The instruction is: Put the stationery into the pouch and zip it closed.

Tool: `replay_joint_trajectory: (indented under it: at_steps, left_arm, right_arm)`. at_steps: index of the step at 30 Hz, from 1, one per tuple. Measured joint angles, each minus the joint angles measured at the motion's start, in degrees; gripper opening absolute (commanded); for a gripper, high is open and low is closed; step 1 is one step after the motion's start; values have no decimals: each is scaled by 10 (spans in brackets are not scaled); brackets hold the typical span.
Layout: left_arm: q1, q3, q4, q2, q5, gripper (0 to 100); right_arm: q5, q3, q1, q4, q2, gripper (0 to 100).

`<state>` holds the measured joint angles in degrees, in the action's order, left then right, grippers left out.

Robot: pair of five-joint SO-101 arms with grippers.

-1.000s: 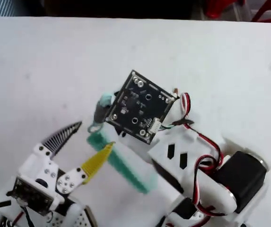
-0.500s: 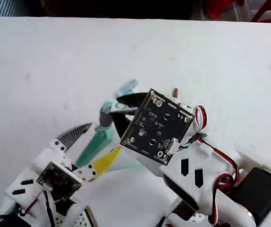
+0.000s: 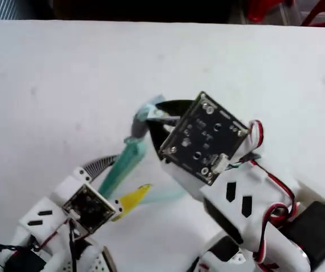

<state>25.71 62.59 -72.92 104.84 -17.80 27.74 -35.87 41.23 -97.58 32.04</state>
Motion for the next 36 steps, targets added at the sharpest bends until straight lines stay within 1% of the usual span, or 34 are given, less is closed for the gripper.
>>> replay_joint_trajectory:
  at_steps: [6,9,11,13,15,19,20,22,24,28,34,36]
  left_arm:
    - [0,0,-12,0,0,305]
    - [0,-1,-20,0,22,305]
    - [12,-2,-20,0,40,289]
    - [39,1,-17,0,57,242]
    - [58,25,14,0,74,180]
    - [55,91,95,0,113,32]
    - [51,98,107,0,126,15]
    - [43,100,122,-1,142,35]
    - [22,97,139,-1,149,19]
    - [-17,61,169,-9,149,21]
    - [-23,-12,168,-7,146,20]
    - [-25,-28,157,-25,127,20]
  right_arm:
    - [-5,-11,-102,0,-7,18]
    - [-42,-11,-152,3,-24,18]
    - [-61,-11,-168,4,-34,18]
    - [-68,-11,-168,4,-38,18]
    - [-70,-11,-163,4,-38,18]
    - [-70,-6,-166,0,-28,18]
    - [-70,0,-179,0,-22,18]
    - [-70,18,-207,0,-11,18]
    - [-70,45,-236,0,0,18]
    - [-70,113,-278,0,15,18]
    - [-70,170,-284,0,34,18]
    - [-70,189,-284,0,40,18]
